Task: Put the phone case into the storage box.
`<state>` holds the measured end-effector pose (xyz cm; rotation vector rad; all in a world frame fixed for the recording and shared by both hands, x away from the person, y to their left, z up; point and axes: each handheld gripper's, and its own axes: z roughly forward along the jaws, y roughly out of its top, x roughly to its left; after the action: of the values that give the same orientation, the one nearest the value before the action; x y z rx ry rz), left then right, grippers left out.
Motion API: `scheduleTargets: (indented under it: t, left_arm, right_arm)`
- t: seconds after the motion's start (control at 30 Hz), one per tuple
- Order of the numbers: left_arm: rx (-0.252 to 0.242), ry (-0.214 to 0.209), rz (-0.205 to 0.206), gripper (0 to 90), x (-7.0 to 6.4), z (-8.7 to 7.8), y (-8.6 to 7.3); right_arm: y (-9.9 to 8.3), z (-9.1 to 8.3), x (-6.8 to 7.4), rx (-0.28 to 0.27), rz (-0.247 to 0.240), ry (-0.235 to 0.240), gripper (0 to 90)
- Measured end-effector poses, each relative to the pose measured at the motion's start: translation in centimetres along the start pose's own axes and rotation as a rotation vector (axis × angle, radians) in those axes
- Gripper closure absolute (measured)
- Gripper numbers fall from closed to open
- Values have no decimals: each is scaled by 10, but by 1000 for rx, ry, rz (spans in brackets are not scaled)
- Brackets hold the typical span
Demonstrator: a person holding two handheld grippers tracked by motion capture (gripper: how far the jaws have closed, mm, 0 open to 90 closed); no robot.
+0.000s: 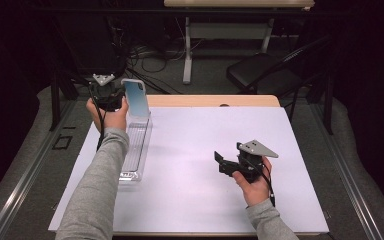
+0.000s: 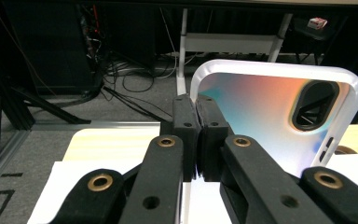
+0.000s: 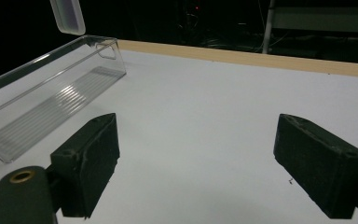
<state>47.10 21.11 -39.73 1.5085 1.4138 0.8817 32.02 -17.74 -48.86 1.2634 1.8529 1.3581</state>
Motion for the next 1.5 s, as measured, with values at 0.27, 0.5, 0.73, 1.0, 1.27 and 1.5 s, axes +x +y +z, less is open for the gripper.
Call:
scheduleTargets:
  t: [0.27,0.5,0.73,1.0,1.27,1.5]
  left_arm:
    - [3,20,2,888,6,8,-2]
    - [7,33,-5,888,11,18,-6]
    - [15,50,-19,888,14,29,-11]
    - [14,63,-44,887,17,42,-18]
    - [14,69,-51,887,17,52,-27]
    - [14,79,-71,887,22,57,-37]
  right_arm:
    - [0,-1,-2,-4,12,2,138]
    - [-2,-2,-5,-4,19,-8,138]
    - [-3,-4,-8,-3,17,-16,138]
    - [-4,-4,-7,5,11,-12,138]
    - [-5,-4,-8,3,21,-10,138]
    - [-6,-3,-9,8,22,-11,139]
